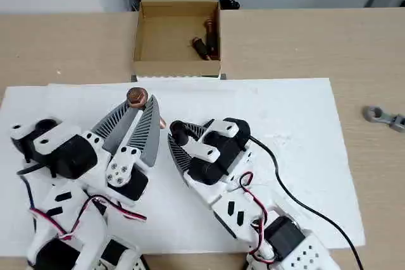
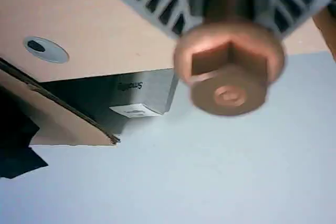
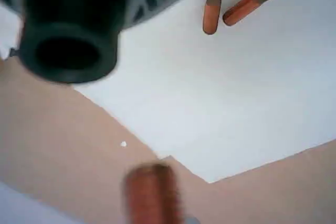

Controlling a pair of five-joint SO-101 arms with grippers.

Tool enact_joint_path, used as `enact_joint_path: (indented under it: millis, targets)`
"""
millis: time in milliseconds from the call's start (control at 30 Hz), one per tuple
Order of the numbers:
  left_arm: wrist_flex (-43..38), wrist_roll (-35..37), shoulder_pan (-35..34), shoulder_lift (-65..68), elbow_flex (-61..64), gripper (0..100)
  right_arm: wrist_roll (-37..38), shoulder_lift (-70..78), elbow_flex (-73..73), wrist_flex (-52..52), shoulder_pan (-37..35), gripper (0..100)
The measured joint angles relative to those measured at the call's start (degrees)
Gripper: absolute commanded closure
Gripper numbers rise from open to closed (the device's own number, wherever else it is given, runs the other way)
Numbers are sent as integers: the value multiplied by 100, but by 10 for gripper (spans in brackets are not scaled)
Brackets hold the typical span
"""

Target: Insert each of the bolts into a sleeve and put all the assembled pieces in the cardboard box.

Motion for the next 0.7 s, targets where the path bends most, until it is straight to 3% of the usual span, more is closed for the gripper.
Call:
enact_joint_path:
  millis: [400,700]
  targets:
    - [9,9,18,659,-62,995,0,44,167,-18,-9,996]
    - [738,-97,633,1389,-835,995,0,44,167,-18,-9,996]
